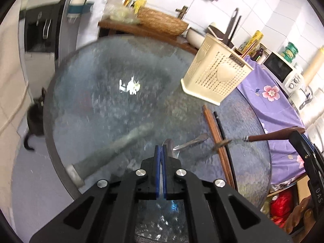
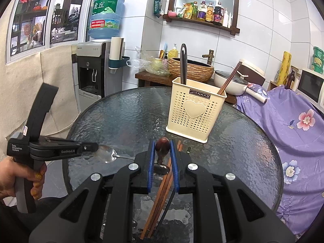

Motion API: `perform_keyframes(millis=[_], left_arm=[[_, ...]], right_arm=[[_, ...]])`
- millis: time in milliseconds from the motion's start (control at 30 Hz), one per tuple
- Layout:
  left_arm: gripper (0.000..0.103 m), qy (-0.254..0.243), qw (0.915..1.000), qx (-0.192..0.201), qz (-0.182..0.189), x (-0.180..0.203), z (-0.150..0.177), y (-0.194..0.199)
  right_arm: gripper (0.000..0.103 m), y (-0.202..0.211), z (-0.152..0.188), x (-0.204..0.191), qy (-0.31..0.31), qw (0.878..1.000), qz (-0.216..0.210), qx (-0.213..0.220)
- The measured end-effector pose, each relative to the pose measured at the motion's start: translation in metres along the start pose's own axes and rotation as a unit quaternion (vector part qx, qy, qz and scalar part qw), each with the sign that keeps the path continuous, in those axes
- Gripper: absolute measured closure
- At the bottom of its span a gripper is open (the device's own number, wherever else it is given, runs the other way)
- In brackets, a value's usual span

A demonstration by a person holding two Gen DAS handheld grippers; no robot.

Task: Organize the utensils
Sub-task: 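Carry the metal spoon with the left tool while the right tool carries the wooden-handled spoon to the caddy, then lower the metal spoon into the caddy and open the left tool while the right tool releases its spoon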

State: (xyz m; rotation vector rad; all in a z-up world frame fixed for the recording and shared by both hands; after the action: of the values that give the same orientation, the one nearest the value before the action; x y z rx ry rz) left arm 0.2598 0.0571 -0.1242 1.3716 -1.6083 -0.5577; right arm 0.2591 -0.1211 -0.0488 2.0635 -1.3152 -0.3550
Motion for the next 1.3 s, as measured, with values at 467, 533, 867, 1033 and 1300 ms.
perform_keyframes(millis=[467, 533, 867, 1033, 1300], left_arm=[[0.101, -0.145, 0.9859, 0.072, -0.044, 0.051, -0.054, 0.054], [0.102, -0.163, 0.9838, 0.066, -0.034, 0.061, -0.064, 0.058], [0.102, -0.234, 0.9698, 0.068, -0.019, 0.104, -0.123, 0.084], [0.102, -0.279, 0.9553, 0.088, -0.046, 0.131, -0.158, 0.096], [0.101, -0.314, 0.9404, 0.086, -0.097, 0.151, -0.210, 0.092]], right_arm=[[0.087, 0.002, -0.029, 0.026, -0.030, 0.999, -0.043, -0.004], [0.087, 0.002, -0.034, 0.030, -0.034, 0.998, -0.048, -0.005], [0.087, 0.006, -0.091, 0.063, -0.034, 0.998, -0.045, 0.008], [0.087, 0.008, -0.130, 0.086, -0.034, 0.999, -0.035, 0.017], [0.087, 0.007, -0.198, 0.129, -0.065, 0.997, -0.025, 0.042]])
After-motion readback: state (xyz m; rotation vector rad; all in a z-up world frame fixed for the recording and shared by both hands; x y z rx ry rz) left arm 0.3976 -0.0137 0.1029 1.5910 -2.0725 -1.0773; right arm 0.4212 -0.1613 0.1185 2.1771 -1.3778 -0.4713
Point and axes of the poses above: each gripper's, at about its wrist camera, not at the fingertips, and y roughly against the way its jaws point, x to its right, z to its underside, the point moved 8 cm from there along -y, roughly the way its jaws point, and after that the axes turned 12 degrees about -x, right-handed, at the moved point
